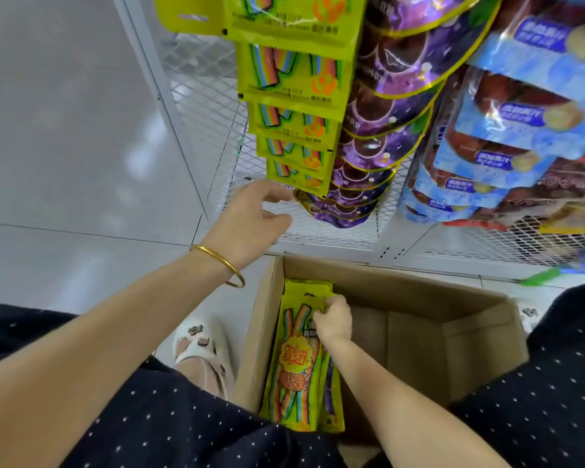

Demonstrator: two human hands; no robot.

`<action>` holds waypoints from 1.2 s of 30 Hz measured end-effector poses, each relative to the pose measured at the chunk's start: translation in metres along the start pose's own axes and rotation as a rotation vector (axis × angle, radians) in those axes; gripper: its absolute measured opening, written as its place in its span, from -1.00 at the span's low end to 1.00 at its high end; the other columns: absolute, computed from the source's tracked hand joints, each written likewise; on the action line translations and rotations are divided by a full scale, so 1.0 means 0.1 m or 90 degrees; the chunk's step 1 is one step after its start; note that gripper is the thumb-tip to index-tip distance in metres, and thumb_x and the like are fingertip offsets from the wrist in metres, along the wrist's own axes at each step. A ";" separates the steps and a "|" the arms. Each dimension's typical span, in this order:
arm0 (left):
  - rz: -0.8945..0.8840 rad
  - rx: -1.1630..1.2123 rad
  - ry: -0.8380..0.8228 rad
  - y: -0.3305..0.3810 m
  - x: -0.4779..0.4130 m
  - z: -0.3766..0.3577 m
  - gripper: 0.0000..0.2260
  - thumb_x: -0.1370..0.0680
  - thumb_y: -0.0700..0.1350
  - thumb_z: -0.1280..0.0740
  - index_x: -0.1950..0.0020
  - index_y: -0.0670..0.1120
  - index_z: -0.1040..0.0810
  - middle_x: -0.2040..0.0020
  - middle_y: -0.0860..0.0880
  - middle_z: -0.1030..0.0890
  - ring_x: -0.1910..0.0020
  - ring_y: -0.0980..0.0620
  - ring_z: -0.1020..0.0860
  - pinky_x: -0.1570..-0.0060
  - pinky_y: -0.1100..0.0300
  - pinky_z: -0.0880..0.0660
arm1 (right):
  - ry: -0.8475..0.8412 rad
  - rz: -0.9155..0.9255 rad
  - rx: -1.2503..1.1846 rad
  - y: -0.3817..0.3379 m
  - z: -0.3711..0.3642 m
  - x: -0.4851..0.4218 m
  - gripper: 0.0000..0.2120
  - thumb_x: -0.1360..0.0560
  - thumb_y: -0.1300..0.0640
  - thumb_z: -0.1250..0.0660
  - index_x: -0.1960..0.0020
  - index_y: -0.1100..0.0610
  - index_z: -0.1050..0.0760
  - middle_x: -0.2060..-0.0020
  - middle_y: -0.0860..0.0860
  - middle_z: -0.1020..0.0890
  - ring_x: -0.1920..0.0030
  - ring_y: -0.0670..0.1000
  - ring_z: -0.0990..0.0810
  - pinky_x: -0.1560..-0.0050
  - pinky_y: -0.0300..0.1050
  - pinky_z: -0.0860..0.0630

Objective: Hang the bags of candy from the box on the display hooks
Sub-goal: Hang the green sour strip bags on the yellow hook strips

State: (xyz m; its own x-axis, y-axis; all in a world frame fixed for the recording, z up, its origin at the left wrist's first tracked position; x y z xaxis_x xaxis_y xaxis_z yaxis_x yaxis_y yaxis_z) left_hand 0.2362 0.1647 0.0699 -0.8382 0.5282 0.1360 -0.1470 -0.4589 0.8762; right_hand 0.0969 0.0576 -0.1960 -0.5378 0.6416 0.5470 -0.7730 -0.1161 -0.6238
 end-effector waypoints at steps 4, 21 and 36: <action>-0.009 -0.014 0.001 0.00 -0.02 -0.02 -0.77 -0.51 -0.28 -0.27 -0.11 -0.05 -0.49 -0.21 -0.04 -0.45 0.11 -0.03 -0.57 0.22 0.23 -0.55 | -0.042 -0.002 0.059 -0.01 -0.08 0.01 -0.72 -0.53 0.11 -0.28 -0.21 0.19 -0.46 -0.14 0.11 -0.56 -0.15 0.14 -0.52 0.00 -0.13 -0.42; -0.058 -0.135 -0.106 0.19 0.05 -0.13 -0.89 -0.47 -0.23 -0.38 0.01 -0.15 -0.56 0.11 -0.04 -0.53 0.17 0.11 -0.49 0.11 0.23 -0.43 | -0.166 0.326 -0.304 -1.62 1.25 0.67 -0.83 -0.56 0.22 -0.23 0.19 0.05 -0.37 0.29 0.02 -0.49 0.26 0.01 -0.47 0.25 -0.08 -0.38; -0.403 0.084 0.195 2.87 0.36 1.59 -0.94 -0.51 -0.15 -0.32 0.06 -0.02 -0.57 0.26 0.16 -0.56 0.34 0.34 -0.48 0.32 0.53 -0.36 | 0.259 0.941 -0.253 -3.90 3.23 2.83 -0.68 -0.47 0.33 -0.30 0.10 -0.12 -0.46 0.16 -0.21 -0.58 0.08 -0.29 -0.53 0.04 -0.46 -0.38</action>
State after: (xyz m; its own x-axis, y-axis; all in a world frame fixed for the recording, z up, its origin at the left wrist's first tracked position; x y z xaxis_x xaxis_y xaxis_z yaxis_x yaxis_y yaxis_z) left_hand 0.2469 0.1656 0.3997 -0.7253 0.4318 -0.5362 -0.6057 -0.0301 0.7951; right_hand 0.1371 0.0395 0.3827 -0.5315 0.3064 -0.7897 0.4984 -0.6406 -0.5841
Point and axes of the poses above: each hand's wrist, its own x-axis away from the middle knuckle, its own z-axis out of the back of the hand, y = z × x, the point moved 9 cm from there along -x, towards the middle knuckle
